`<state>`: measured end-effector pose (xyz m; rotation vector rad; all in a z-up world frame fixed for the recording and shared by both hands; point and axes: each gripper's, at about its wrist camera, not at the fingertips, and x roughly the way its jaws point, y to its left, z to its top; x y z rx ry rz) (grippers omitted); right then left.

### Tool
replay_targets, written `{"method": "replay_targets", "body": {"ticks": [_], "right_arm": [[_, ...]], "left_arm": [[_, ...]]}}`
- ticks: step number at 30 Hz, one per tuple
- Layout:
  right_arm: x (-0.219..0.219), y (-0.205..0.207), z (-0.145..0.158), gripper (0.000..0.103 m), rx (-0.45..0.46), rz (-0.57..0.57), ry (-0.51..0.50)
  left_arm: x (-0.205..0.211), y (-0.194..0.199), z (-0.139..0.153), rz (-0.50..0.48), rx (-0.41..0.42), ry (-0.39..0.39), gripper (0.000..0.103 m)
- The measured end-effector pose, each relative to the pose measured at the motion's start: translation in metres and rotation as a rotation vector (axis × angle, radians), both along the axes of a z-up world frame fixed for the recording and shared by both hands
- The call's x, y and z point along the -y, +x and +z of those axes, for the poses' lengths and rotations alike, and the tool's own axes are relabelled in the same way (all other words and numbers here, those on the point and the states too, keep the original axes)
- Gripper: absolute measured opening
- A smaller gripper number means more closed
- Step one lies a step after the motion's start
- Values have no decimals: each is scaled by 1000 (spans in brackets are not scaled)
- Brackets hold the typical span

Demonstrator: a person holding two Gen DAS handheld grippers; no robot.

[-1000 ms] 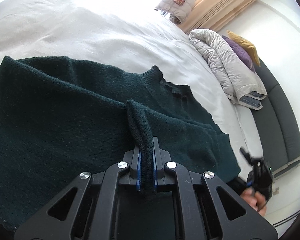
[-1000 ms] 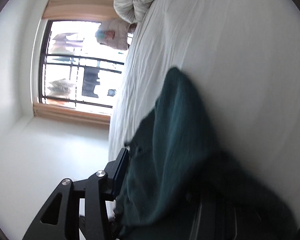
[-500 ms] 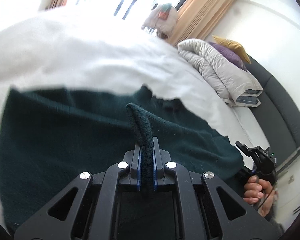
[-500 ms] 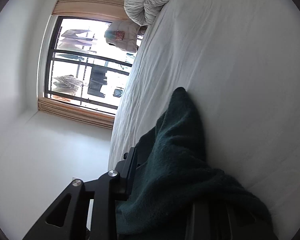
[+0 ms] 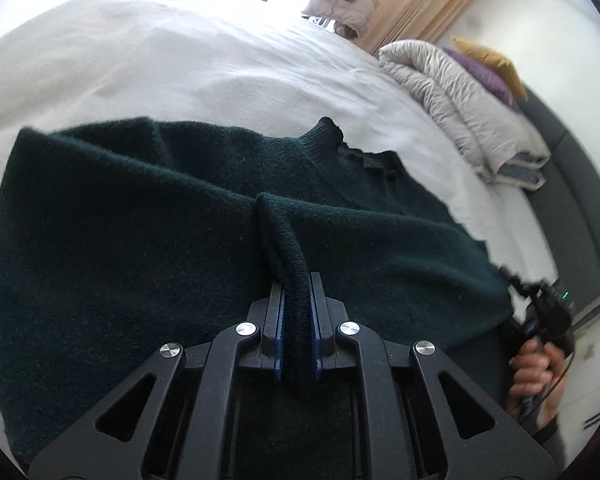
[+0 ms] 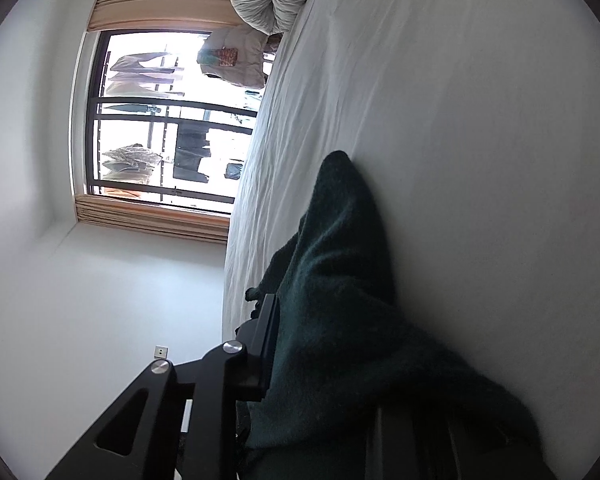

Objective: Fold small clothes

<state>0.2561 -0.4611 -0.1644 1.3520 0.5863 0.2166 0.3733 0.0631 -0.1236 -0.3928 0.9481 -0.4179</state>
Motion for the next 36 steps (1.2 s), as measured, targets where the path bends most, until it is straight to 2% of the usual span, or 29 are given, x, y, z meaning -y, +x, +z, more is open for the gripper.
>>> {"method": "replay_targets", "body": {"ticks": [2, 5, 7, 9, 11, 14, 17, 19, 20, 21, 22, 23, 24, 25, 27, 28, 30, 31, 32, 34, 36], "right_arm": [[1, -24, 5, 47, 14, -17, 13], [4, -61, 23, 65, -8, -54, -20], [4, -77, 38, 68, -12, -73, -80], [2, -82, 62, 68, 53, -57, -127], [-2, -68, 81, 67, 96, -17, -156], [-21, -22, 96, 65, 144, 89, -186], [-38, 31, 78, 63, 114, 186, -159], [-43, 54, 57, 63, 55, 196, -204], [-42, 66, 36, 59, -25, 189, -230], [-39, 71, 23, 49, -46, 193, -246], [-35, 70, 14, 12, -66, 182, -285], [-28, 68, 8, 0, -64, 166, -274], [-23, 65, 5, 0, -30, 152, -224], [-19, 61, 7, 0, -26, 127, -220], [-15, 55, 17, 0, -47, 102, -292], [-17, 53, 23, 1, -57, 100, -317], [-27, 44, 39, 25, -37, 105, -351], [-37, 40, 51, 50, 1, 117, -358], [-46, 36, 60, 67, 42, 139, -361], [-71, 39, 74, 69, 97, 211, -363], [-85, 44, 68, 69, 83, 253, -375]], "left_arm": [[-7, -5, 0, 8, -12, -28, 12], [-14, -19, 7, 10, -25, -1, 12], [-15, -31, 19, 12, -21, 57, 12], [-16, -44, 36, 88, 21, 182, 12], [-12, -50, 53, 87, 100, 195, 12], [16, -43, 69, 13, 206, 245, 12], [38, -27, 60, -38, 216, 298, 12], [48, -17, 39, -57, 174, 369, 12], [47, -13, 19, -69, 133, 374, 12], [39, -16, 14, -57, 152, 317, 12], [35, -15, 14, -51, 145, 279, 13], [28, -12, 14, -49, 124, 233, 13], [25, -11, 12, -49, 117, 213, 13], [25, -12, 11, -49, 120, 210, 13], [24, -15, 12, -48, 130, 214, 13], [25, -13, 11, -47, 132, 213, 13], [23, -16, 11, -44, 140, 204, 13], [24, -14, 9, -41, 138, 205, 13], [23, -14, 9, -40, 136, 198, 13], [25, -12, 7, -40, 138, 197, 13], [26, -13, 8, -39, 142, 202, 13]]}}
